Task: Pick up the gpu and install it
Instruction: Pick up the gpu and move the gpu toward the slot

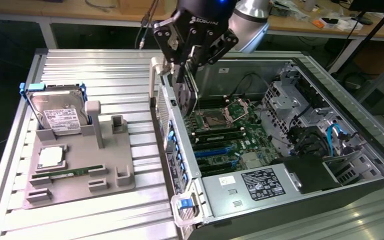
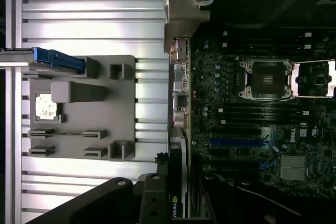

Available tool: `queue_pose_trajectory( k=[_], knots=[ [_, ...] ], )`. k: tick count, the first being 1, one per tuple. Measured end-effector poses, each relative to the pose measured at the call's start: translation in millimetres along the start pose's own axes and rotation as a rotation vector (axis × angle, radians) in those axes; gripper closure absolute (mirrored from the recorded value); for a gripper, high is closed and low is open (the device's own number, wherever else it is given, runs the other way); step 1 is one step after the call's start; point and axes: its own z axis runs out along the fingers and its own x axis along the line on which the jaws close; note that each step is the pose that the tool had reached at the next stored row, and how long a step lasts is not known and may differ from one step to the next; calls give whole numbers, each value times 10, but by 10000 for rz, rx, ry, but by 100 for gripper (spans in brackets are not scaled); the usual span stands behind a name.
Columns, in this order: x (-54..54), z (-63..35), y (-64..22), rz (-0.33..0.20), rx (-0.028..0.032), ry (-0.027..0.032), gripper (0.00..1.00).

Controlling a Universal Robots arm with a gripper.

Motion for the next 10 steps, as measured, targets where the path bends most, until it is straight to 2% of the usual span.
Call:
queue_pose_trajectory(
  k=[2,5,6,7,9,10],
  knots=[
    [-110,-10,-3,8,-32,291,73],
    [-196,-18,-4,29,-64,821,73],
    [-245,-22,-5,43,-75,1138,73],
    [-280,-25,-6,52,-82,1355,73],
    [-371,-32,-8,66,-92,1689,73],
    [-415,-35,-9,69,-97,1773,73]
  ],
)
